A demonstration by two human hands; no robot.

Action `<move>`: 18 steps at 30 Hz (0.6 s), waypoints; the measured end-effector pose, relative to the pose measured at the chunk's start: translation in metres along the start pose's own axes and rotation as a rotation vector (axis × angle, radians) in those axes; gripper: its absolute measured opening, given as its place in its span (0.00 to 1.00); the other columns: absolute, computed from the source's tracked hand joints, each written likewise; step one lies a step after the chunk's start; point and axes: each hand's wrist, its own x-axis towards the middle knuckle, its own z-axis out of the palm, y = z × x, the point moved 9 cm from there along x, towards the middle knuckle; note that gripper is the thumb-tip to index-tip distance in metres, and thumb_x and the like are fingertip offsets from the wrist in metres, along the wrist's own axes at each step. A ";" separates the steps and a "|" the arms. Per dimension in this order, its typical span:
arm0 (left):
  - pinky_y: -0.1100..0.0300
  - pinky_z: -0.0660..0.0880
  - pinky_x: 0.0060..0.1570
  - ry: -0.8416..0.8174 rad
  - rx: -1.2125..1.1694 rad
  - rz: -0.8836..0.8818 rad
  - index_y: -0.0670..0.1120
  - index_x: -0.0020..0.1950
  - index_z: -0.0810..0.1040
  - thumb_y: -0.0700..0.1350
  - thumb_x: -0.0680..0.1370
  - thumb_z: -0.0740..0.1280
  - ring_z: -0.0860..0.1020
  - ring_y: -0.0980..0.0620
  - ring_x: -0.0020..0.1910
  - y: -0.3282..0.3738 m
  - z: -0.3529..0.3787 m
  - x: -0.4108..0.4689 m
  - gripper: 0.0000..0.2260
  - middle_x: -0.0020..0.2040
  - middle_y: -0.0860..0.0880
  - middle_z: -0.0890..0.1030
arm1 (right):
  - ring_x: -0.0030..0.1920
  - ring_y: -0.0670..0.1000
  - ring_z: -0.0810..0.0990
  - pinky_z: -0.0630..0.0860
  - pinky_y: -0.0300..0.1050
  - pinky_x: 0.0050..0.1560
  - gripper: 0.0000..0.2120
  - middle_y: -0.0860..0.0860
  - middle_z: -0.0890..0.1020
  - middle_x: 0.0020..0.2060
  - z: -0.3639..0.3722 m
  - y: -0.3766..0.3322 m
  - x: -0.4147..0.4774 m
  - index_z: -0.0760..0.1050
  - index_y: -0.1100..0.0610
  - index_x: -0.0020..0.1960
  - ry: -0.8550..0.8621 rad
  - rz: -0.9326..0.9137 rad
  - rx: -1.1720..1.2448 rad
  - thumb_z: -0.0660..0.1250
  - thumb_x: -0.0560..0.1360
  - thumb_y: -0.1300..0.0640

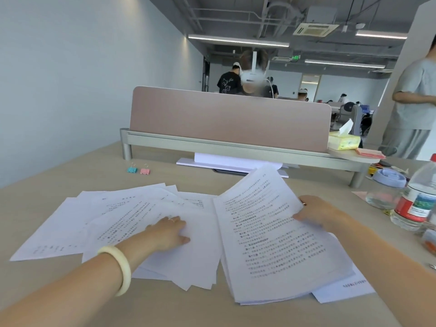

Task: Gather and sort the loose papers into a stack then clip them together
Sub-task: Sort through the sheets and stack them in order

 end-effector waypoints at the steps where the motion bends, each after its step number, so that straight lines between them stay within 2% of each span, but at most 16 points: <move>1: 0.46 0.51 0.75 -0.006 -0.002 0.012 0.51 0.78 0.53 0.58 0.80 0.56 0.47 0.48 0.78 -0.002 0.000 0.001 0.28 0.79 0.51 0.48 | 0.39 0.51 0.77 0.75 0.42 0.38 0.09 0.54 0.79 0.44 -0.010 0.000 -0.002 0.74 0.58 0.51 -0.002 -0.001 0.032 0.65 0.73 0.68; 4: 0.47 0.47 0.76 -0.018 -0.034 0.056 0.52 0.78 0.52 0.57 0.80 0.57 0.45 0.50 0.79 -0.007 -0.001 -0.001 0.29 0.79 0.52 0.47 | 0.43 0.55 0.79 0.77 0.49 0.44 0.12 0.53 0.80 0.44 -0.046 -0.005 -0.002 0.73 0.60 0.57 0.012 -0.016 0.119 0.64 0.75 0.69; 7: 0.50 0.45 0.76 -0.004 -0.119 0.103 0.53 0.77 0.55 0.56 0.79 0.60 0.46 0.52 0.78 -0.014 -0.004 -0.004 0.29 0.79 0.54 0.48 | 0.42 0.58 0.82 0.79 0.58 0.49 0.17 0.56 0.82 0.46 -0.084 -0.026 -0.001 0.73 0.62 0.61 0.021 -0.061 0.306 0.65 0.73 0.71; 9: 0.57 0.49 0.75 0.079 -0.256 0.109 0.52 0.77 0.58 0.54 0.78 0.64 0.50 0.53 0.78 -0.024 -0.018 -0.009 0.29 0.79 0.53 0.52 | 0.37 0.57 0.85 0.83 0.56 0.41 0.21 0.58 0.83 0.46 -0.097 -0.048 0.000 0.72 0.63 0.61 -0.027 -0.121 0.420 0.67 0.70 0.72; 11: 0.60 0.54 0.73 0.196 -0.365 0.073 0.49 0.76 0.59 0.52 0.78 0.64 0.56 0.52 0.77 -0.042 -0.039 -0.016 0.29 0.78 0.52 0.56 | 0.33 0.53 0.85 0.83 0.50 0.32 0.18 0.57 0.82 0.46 -0.100 -0.073 0.003 0.72 0.63 0.62 -0.077 -0.171 0.503 0.63 0.73 0.72; 14: 0.58 0.56 0.72 0.266 -0.432 -0.093 0.45 0.77 0.57 0.50 0.78 0.64 0.58 0.49 0.76 -0.089 -0.057 -0.029 0.30 0.77 0.48 0.58 | 0.33 0.51 0.86 0.83 0.48 0.32 0.18 0.54 0.86 0.41 -0.073 -0.109 0.013 0.72 0.63 0.64 -0.170 -0.205 0.567 0.61 0.75 0.72; 15: 0.57 0.58 0.72 0.299 -0.493 -0.171 0.44 0.77 0.56 0.49 0.79 0.64 0.59 0.47 0.76 -0.108 -0.061 -0.033 0.30 0.77 0.46 0.59 | 0.34 0.52 0.86 0.82 0.47 0.32 0.18 0.53 0.87 0.39 -0.054 -0.120 0.015 0.72 0.64 0.63 -0.233 -0.224 0.587 0.65 0.73 0.70; 17: 0.54 0.64 0.68 0.374 -0.715 -0.315 0.42 0.76 0.58 0.47 0.80 0.62 0.64 0.44 0.73 -0.146 -0.064 -0.046 0.27 0.76 0.44 0.62 | 0.37 0.53 0.86 0.83 0.47 0.35 0.30 0.55 0.87 0.41 -0.007 -0.133 0.020 0.73 0.65 0.60 -0.385 -0.240 0.573 0.77 0.61 0.65; 18: 0.54 0.67 0.64 0.386 -0.873 -0.366 0.41 0.76 0.59 0.47 0.80 0.62 0.67 0.42 0.71 -0.159 -0.060 -0.054 0.26 0.74 0.43 0.65 | 0.39 0.54 0.86 0.83 0.47 0.38 0.31 0.57 0.86 0.45 0.021 -0.141 0.020 0.73 0.66 0.61 -0.461 -0.246 0.564 0.77 0.60 0.65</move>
